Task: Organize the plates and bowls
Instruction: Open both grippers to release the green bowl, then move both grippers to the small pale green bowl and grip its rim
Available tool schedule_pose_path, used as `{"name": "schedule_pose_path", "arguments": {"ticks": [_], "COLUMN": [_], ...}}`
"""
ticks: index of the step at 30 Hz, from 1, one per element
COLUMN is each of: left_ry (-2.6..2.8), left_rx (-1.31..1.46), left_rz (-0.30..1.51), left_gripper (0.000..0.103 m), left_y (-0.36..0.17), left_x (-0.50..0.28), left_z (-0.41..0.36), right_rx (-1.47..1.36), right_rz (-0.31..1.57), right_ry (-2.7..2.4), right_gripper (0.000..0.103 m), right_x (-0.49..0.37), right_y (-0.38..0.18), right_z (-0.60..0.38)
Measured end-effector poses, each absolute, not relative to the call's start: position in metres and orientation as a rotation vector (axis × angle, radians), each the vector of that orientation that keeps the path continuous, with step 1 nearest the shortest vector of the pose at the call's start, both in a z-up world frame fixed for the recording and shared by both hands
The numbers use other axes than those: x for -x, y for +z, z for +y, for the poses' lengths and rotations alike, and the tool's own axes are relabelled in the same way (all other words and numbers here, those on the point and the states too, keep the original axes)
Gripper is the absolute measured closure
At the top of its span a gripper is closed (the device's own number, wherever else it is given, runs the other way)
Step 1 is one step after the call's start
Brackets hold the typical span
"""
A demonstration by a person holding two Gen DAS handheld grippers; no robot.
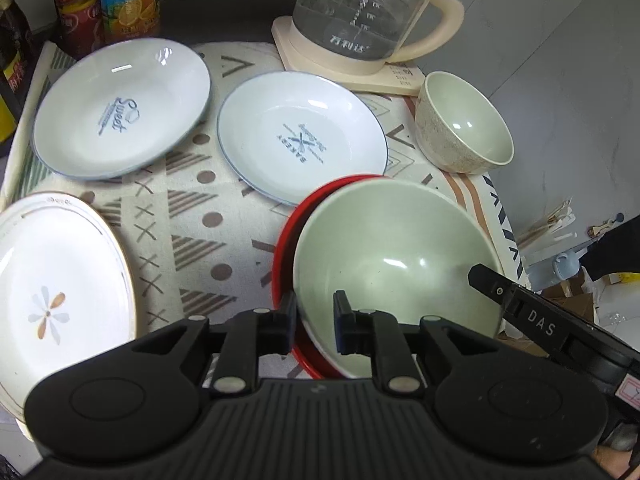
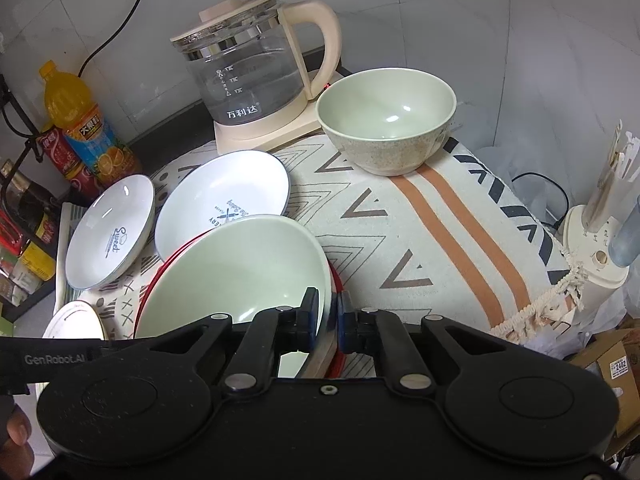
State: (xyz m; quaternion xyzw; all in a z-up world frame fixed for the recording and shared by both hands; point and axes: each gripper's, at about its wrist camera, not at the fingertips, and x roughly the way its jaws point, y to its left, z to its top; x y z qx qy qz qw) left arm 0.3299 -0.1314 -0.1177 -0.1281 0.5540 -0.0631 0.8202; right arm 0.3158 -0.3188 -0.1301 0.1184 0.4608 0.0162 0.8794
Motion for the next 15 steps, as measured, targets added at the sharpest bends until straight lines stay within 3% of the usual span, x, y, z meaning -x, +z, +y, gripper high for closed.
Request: {"name": "schedule_pose_path", "arguments": {"ticks": [6,9,14,15], "left_ry": [-0.150,-0.147,-0.166,-0.172], "left_rx": [0.260,0.245,0.218,0.217], "left_rz": [1.135,1.117,1.076,1.069], "left_gripper": [0.066,0.053,0.038,0.037], "left_y": [-0.102,-0.098,-0.088,-0.087], "left_x": [-0.328,-0.324,-0.318,-0.317], "left_z": [-0.122,-0.116,-0.105,-0.102], "right_rx": [-0.214,-0.213,-0.247,-0.258], "right_rz": [0.955,0.940,0.883,0.869], "right_ry": [0.010,-0.016,-0.072,-0.082], "right_gripper": [0.095,0.088,0.051,0.050], "right_x": [-0.317,-0.315,-0.303,-0.300], "right_y": [-0.129,-0.124,-0.109,-0.106], "right_z": [-0.314,-0.314,-0.318,-0.319]}}
